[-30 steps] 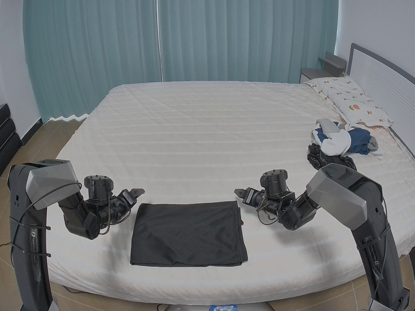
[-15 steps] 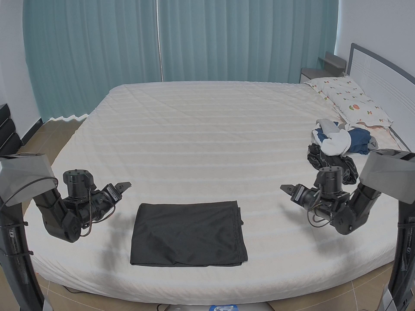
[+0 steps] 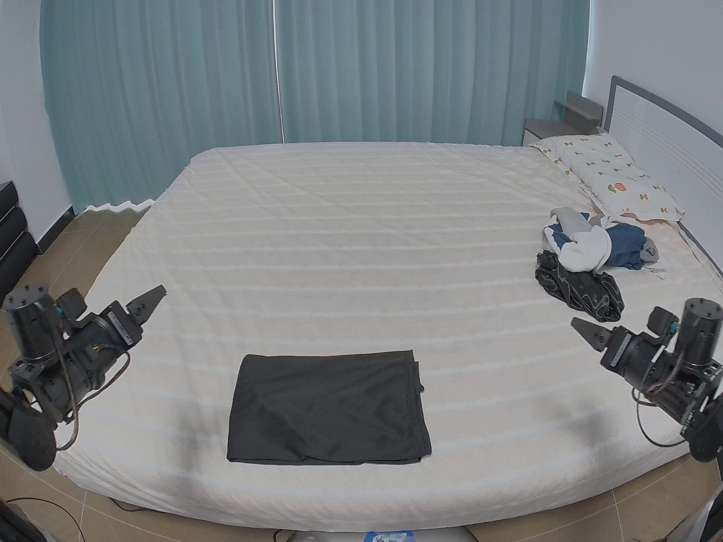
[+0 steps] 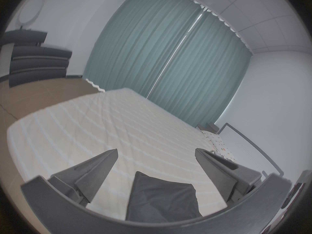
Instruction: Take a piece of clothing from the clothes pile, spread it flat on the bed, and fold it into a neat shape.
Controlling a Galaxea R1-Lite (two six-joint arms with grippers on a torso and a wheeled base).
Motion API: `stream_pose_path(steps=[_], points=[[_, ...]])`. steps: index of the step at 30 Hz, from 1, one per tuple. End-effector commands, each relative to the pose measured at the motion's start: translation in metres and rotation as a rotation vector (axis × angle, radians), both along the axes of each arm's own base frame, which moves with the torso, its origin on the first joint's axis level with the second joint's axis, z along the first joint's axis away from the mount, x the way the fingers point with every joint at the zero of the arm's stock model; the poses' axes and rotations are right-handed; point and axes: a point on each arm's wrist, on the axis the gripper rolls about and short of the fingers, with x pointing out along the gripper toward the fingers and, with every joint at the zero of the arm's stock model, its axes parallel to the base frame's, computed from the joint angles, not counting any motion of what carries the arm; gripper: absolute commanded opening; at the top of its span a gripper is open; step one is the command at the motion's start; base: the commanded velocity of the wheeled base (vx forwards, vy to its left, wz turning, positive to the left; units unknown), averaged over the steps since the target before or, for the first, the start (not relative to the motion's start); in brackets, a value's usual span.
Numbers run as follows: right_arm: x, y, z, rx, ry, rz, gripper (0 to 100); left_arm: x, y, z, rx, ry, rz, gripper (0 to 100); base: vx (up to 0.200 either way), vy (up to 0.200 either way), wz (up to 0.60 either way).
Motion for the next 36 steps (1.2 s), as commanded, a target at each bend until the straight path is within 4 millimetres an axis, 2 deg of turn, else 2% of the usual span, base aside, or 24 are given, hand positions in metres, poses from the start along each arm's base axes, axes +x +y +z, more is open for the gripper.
stream_pose_path(steps=[1,2,3,5,6,9,12,14,15,17,18,19,21,25,26,28,32,36], points=[[-0.096,-0.025,0.038,-0.081,-0.248,-0.055,100,-0.105,0.003,0.03,0.127,-0.233,0.038,100,0.0,0.0,0.0],[-0.096,-0.025,0.038,-0.081,-0.248,-0.055,100,-0.105,0.003,0.03,0.127,-0.233,0.038,100,0.0,0.0,0.0],[-0.109,-0.028,0.038,-0.122,-0.243,-0.058,100,-0.118,0.003,0.033,0.13,-0.252,0.041,100,0.0,0.0,0.0],[-0.11,-0.028,0.038,-0.125,-0.244,-0.06,100,-0.119,0.003,0.034,0.13,-0.252,0.04,100,0.0,0.0,0.0],[-0.131,-0.029,0.038,-0.174,-0.259,-0.051,100,-0.136,0.003,0.035,0.15,-0.255,0.037,100,0.0,0.0,0.0],[-0.164,-0.031,0.033,-0.293,-0.294,-0.027,100,-0.162,0.003,0.036,0.196,-0.271,0.025,100,0.0,0.0,0.0],[-0.189,-0.033,0.027,-0.42,-0.31,-0.019,100,-0.184,0.003,0.036,0.245,-0.288,0.02,100,0.0,0.0,0.0],[-0.19,-0.033,0.027,-0.427,-0.311,-0.02,100,-0.185,0.003,0.035,0.248,-0.288,0.02,100,0.0,0.0,0.0],[-0.215,-0.035,0.023,-0.509,-0.341,-0.018,100,-0.204,0.003,0.031,0.312,-0.293,0.013,100,0.0,0.0,0.0],[-0.234,-0.036,0.024,-0.561,-0.358,-0.021,100,-0.218,0.003,0.029,0.355,-0.299,0.012,100,0.0,0.0,0.0],[-0.234,-0.036,0.024,-0.561,-0.358,-0.021,100,-0.218,0.003,0.029,0.355,-0.299,0.012,100,0.0,0.0,0.0],[-0.25,-0.037,0.029,-0.586,-0.361,-0.022,100,-0.23,0.003,0.029,0.393,-0.307,0.012,100,0.0,0.0,0.0],[-0.261,-0.037,0.035,-0.601,-0.353,-0.034,100,-0.242,0.004,0.029,0.44,-0.333,0.016,100,0.0,0.0,0.0],[-0.271,-0.035,0.03,-0.611,-0.381,-0.069,100,-0.262,0.004,0.013,0.542,-0.373,0.025,100,0.0,0.0,0.0],[-0.271,-0.035,0.03,-0.611,-0.381,-0.069,100,-0.262,0.004,0.013,0.542,-0.373,0.025,100,0.0,0.0,0.0],[-0.267,-0.035,0.027,-0.614,-0.389,-0.065,100,-0.27,0.004,0.0,0.625,-0.373,0.048,100,0.0,0.0,0.0],[-0.264,-0.035,0.026,-0.609,-0.429,-0.072,100,-0.266,0.004,-0.005,0.696,-0.368,0.052,100,0.0,0.0,0.0],[-0.245,-0.034,0.004,-0.615,-0.522,-0.096,100,-0.254,0.004,-0.022,0.714,-0.438,0.081,100,0.0,0.0,0.0]])
